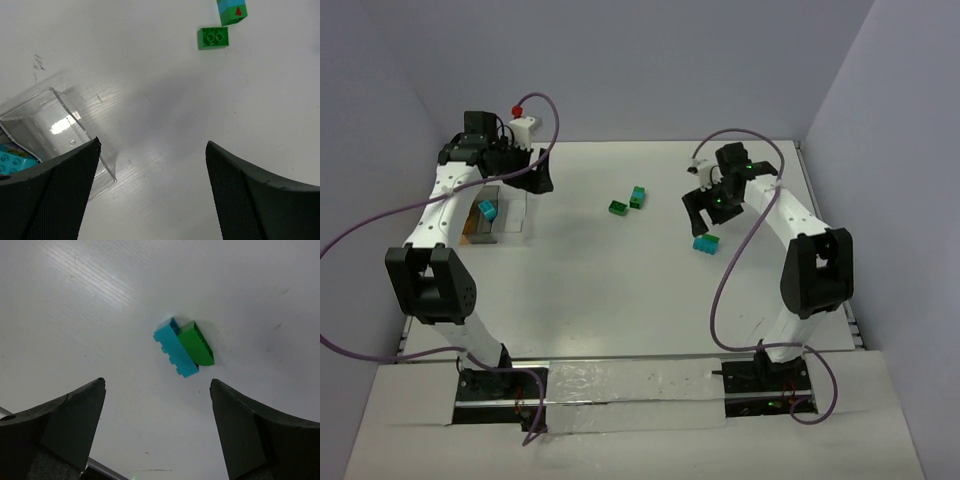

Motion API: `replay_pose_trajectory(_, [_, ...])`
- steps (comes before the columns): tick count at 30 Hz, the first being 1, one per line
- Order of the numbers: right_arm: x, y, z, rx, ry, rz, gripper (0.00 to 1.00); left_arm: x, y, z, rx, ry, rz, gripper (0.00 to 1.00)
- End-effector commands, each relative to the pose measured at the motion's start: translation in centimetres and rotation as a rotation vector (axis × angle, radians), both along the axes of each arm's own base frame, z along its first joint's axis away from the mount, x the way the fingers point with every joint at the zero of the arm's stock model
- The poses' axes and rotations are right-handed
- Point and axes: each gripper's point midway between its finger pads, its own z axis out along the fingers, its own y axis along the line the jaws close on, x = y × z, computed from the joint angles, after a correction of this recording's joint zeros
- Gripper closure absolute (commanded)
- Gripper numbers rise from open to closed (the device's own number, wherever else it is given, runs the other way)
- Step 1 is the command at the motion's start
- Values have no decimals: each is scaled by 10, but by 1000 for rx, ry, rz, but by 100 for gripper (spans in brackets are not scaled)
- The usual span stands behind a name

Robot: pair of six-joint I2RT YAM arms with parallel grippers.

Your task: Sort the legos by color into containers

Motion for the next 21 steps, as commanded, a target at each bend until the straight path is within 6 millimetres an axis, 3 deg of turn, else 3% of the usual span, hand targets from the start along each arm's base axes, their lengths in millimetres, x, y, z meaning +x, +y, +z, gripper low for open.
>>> replay_pose_trajectory(1, [20, -1, -9, -79, -10, 87, 6, -1, -19, 14, -96, -26, -55, 8])
replay_pose_trajectory(9, [24, -12, -36, -173, 33, 197, 0, -11, -26, 12, -115, -17, -91, 8])
replay_pose_trajectory(21, [-1, -25, -84, -239, 111, 340, 2, -19, -40, 9, -169, 17, -127, 6])
